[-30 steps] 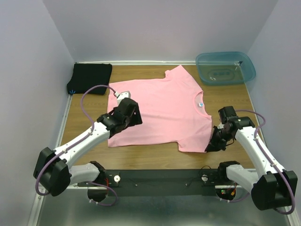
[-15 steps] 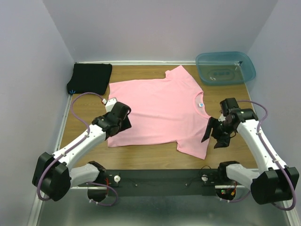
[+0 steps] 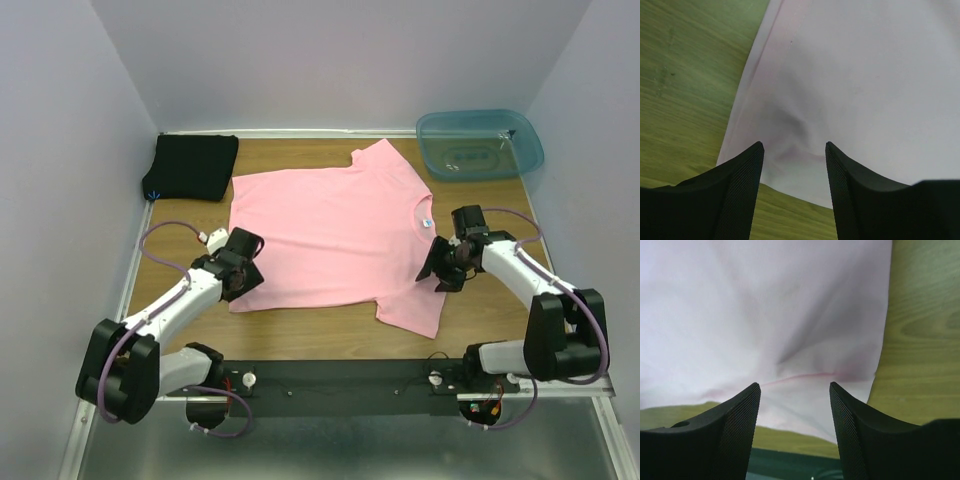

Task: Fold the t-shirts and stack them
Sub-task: Flatten the tshirt out

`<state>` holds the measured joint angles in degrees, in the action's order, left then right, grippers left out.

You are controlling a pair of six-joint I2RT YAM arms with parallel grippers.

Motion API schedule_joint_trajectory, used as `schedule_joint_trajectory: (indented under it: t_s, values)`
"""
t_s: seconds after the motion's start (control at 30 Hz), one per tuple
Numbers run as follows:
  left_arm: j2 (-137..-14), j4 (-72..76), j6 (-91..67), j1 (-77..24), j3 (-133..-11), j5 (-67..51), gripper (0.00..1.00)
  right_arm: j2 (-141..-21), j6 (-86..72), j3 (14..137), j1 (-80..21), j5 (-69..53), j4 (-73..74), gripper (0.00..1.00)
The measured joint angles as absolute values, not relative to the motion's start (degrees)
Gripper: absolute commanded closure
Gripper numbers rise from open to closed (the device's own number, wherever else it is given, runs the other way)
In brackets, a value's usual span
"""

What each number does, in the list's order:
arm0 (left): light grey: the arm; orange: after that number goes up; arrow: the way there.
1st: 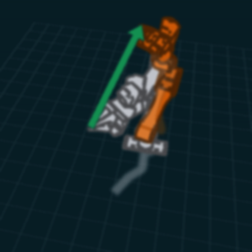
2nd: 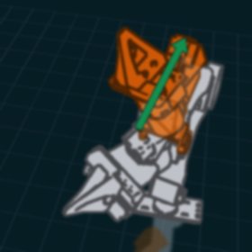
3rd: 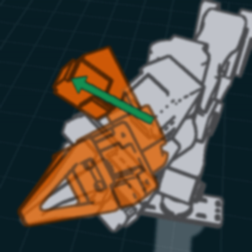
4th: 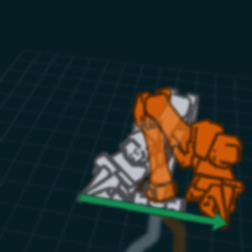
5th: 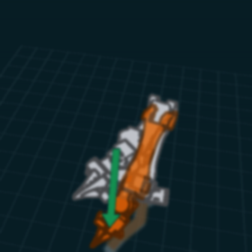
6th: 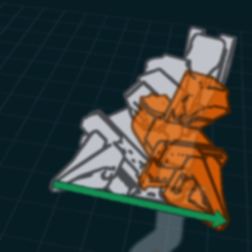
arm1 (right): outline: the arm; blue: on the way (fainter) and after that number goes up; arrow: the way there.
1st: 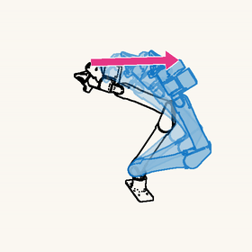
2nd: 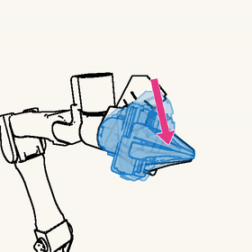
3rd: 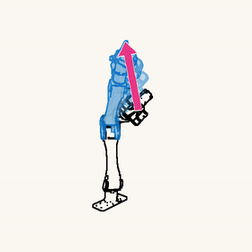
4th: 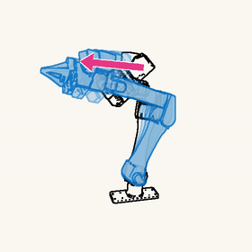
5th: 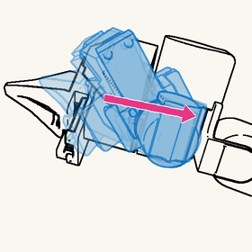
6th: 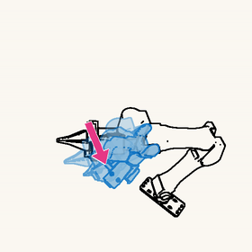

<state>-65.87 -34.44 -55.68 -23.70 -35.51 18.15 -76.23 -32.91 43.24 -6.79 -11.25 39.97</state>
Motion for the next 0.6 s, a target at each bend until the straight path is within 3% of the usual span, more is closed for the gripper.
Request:
schedule_joint_trajectory:
  t_s: [0.6]
  values:
    - [-70.1, -36.1, -65.9, -23.3, -34.5, 12.9, 0.40, -77.3, -36.2, 38.2, -1.0, -6.7, 31.9, 0.30]
